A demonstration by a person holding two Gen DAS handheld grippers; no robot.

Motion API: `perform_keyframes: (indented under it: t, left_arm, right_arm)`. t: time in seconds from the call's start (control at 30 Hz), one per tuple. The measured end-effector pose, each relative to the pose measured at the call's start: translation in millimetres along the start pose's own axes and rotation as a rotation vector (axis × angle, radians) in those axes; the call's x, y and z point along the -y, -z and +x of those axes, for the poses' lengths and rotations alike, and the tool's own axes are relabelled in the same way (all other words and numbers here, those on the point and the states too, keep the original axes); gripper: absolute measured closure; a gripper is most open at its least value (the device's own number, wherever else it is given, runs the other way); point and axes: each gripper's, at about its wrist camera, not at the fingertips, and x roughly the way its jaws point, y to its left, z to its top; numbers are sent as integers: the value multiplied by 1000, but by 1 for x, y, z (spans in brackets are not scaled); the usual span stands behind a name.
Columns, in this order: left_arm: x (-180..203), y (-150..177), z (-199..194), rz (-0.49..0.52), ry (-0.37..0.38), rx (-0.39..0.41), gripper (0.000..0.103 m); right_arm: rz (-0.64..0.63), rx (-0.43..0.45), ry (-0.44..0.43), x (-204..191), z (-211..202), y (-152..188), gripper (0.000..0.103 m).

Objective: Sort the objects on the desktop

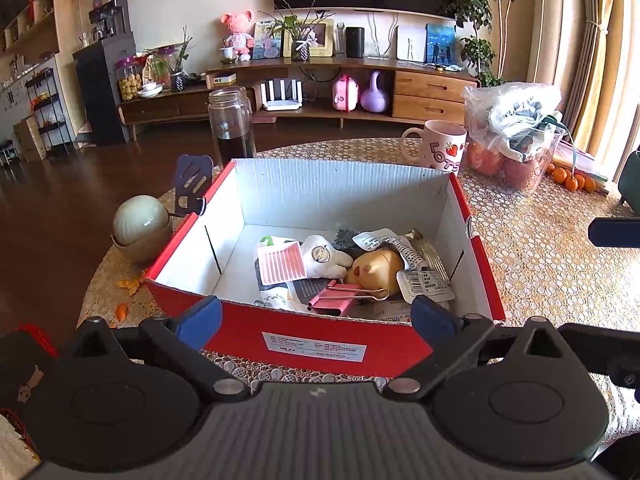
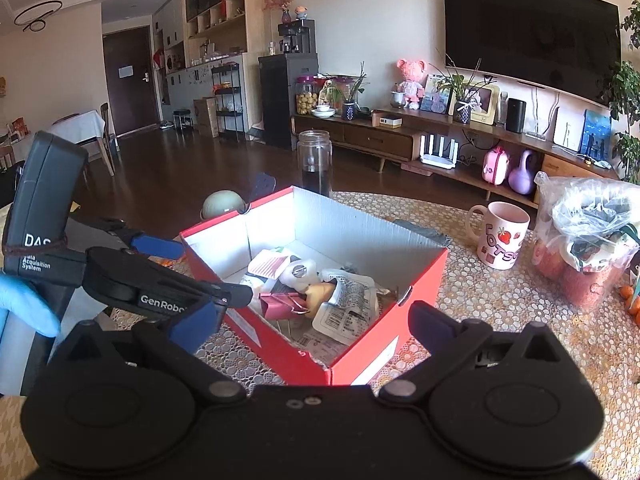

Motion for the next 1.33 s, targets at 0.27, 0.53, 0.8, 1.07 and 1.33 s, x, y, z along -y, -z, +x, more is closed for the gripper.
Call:
perform_keyframes:
  t: [0.27, 0.53, 0.8, 1.07, 1.33]
  left_arm:
    - [4, 9, -18, 24, -41, 12, 1]
    - [11, 17, -31, 21, -39, 9, 1]
    - [20, 26, -37, 35, -29, -5, 1]
    - [26, 32, -39, 31, -44, -10, 1]
    - [27, 31, -41, 11, -46, -26, 1]
  right_arm:
    - [14, 20, 18, -8, -12, 10, 0]
    - [57, 29, 12, -7, -25, 21, 0]
    - [81, 26, 11, -3, -33, 33, 0]
    - [110, 24, 15, 4, -35, 40, 0]
    - [123, 20, 30, 8, -39, 49, 0]
